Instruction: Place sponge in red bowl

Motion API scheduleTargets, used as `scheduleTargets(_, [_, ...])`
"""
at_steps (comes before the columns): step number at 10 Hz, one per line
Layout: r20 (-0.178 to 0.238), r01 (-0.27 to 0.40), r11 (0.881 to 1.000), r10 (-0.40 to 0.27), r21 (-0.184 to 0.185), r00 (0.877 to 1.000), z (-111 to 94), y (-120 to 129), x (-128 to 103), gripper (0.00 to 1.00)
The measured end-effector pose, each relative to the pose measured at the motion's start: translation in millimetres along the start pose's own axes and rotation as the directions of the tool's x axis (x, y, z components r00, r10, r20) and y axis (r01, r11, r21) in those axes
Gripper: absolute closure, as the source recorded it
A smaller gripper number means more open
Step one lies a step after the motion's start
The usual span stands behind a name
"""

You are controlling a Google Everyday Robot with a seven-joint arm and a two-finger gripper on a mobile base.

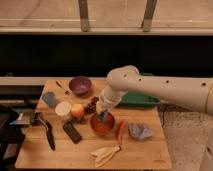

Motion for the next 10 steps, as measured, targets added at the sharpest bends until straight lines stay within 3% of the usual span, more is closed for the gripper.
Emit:
scheduleTargets(3, [-0.009, -0.037, 0.999, 0.037, -0.021, 0.999, 8, -13, 4, 0.36])
scheduleTargets(4, [-0.014, -0.038, 0.999, 0.038, -0.031, 0.999, 13, -16, 3, 0.32])
scheduleTargets(10, [-0.013, -0.028, 0.999, 0.027, -0.042, 1.000, 16, -18, 1, 0.32])
